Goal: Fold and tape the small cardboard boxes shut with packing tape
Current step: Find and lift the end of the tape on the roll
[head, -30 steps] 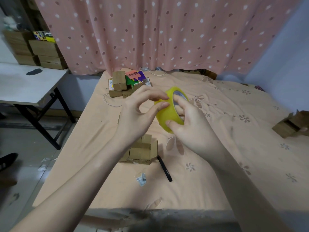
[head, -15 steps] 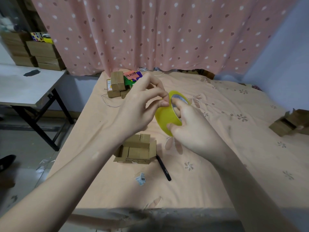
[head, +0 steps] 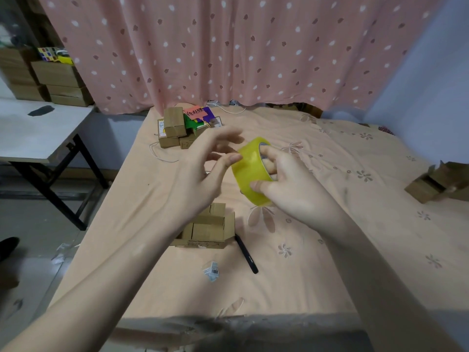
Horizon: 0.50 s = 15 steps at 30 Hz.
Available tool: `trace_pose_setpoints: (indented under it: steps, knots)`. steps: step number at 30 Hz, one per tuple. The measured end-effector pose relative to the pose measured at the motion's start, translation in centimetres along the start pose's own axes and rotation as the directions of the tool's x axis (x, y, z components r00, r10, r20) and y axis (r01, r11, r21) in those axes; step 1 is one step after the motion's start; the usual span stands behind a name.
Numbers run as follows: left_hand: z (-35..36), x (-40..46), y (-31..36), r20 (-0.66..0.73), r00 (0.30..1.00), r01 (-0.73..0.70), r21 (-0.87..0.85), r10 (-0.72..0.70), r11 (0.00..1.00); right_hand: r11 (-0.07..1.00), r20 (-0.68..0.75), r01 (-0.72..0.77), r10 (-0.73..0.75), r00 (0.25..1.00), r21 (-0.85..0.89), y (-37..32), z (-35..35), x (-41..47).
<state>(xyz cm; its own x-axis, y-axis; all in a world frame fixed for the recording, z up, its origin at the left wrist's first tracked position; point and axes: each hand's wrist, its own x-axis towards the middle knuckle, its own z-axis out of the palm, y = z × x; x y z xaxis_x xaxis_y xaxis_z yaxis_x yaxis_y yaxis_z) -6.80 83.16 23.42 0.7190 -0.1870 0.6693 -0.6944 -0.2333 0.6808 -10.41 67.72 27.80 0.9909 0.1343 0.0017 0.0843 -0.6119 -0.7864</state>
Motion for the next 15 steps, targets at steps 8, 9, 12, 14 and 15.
trace_pose_setpoints:
  steps: [8,9,12,14,15]
  knots:
    - [0.5,-0.2,-0.6,-0.023,1.0,-0.008,-0.026,0.007,1.0,1.0,0.028,-0.002,0.002,1.0,0.005,0.1,0.2,0.5]
    - [0.5,-0.1,-0.6,-0.028,1.0,0.008,-0.035,-0.009,0.999,1.0,0.029,-0.001,0.001,1.0,0.006,0.2,0.2,0.5]
    - [0.1,0.4,-0.5,-0.005,0.997,0.082,-0.034,-0.082,0.996,1.0,0.051,0.006,-0.006,0.999,-0.007,0.3,0.3,0.6]
    - [-0.1,0.7,-0.5,0.033,0.992,0.125,-0.001,-0.125,0.992,1.0,0.078,0.0,0.002,0.997,-0.022,0.4,0.5,0.8]
    - [-0.2,0.8,-0.6,0.056,0.99,0.124,0.029,-0.126,0.992,1.0,0.088,-0.009,0.01,0.996,-0.022,0.4,0.7,0.9]
